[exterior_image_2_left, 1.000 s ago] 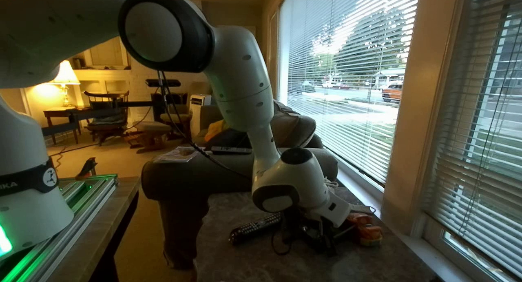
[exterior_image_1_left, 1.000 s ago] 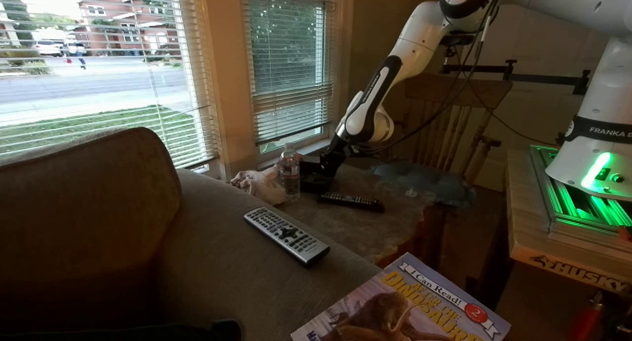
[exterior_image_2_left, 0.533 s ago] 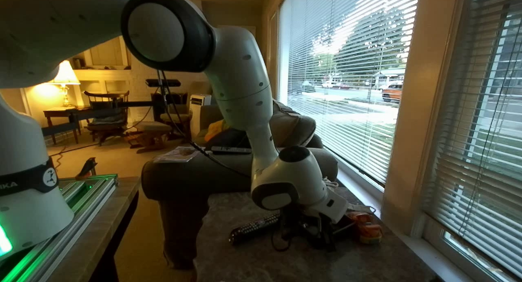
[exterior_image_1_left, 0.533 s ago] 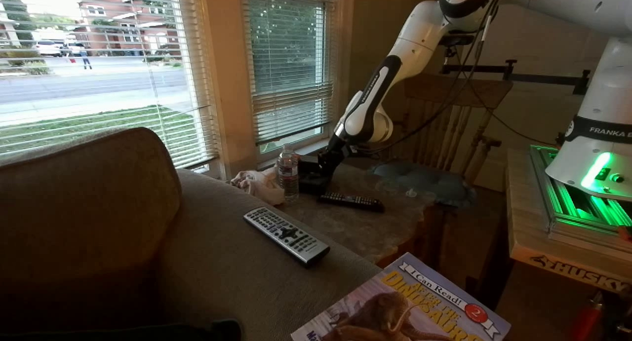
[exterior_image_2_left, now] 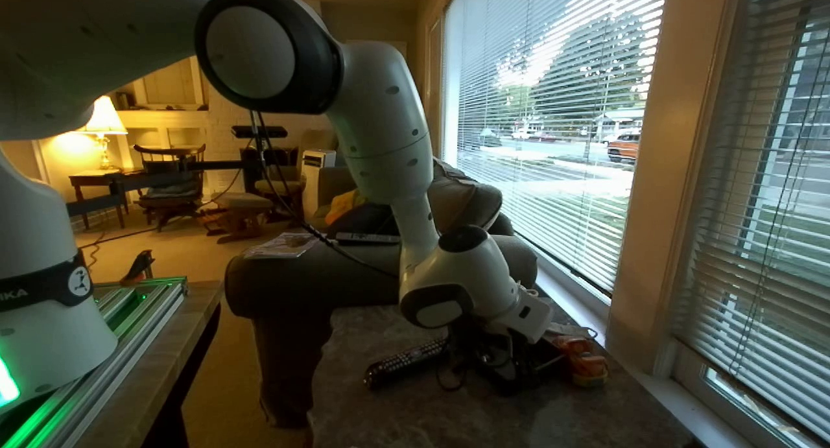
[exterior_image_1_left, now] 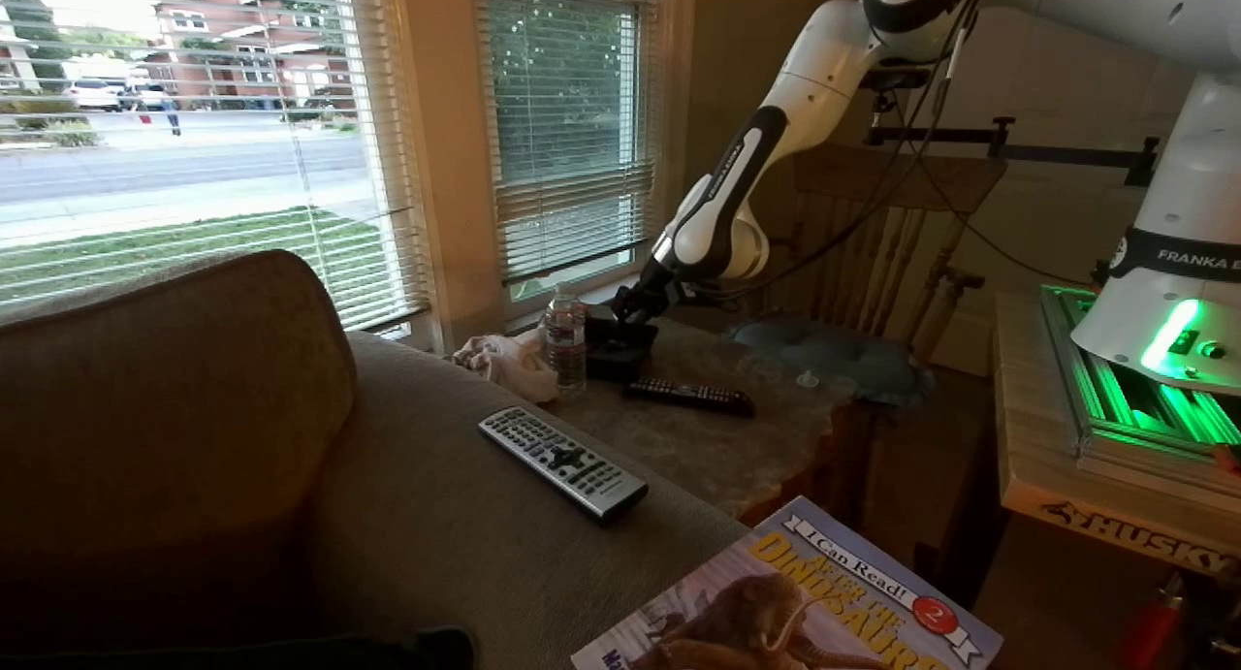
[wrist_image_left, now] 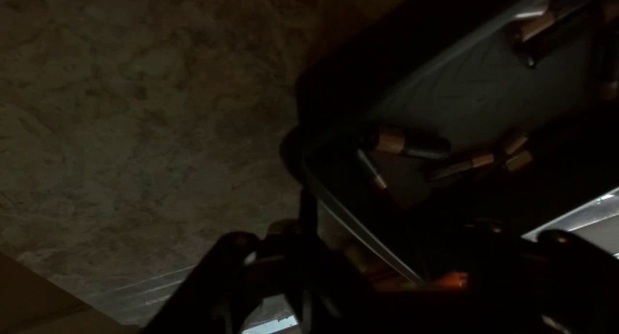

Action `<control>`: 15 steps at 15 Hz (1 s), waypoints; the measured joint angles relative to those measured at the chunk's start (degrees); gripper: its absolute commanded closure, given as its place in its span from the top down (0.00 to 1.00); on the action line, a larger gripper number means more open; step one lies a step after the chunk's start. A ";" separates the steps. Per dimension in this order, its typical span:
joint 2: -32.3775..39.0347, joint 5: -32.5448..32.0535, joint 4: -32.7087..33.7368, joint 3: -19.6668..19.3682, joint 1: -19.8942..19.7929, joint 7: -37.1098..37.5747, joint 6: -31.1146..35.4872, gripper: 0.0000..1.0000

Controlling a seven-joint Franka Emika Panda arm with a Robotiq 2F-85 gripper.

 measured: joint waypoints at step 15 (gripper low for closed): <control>-11.05 -1.16 -11.14 6.99 -3.51 0.31 -1.11 1.00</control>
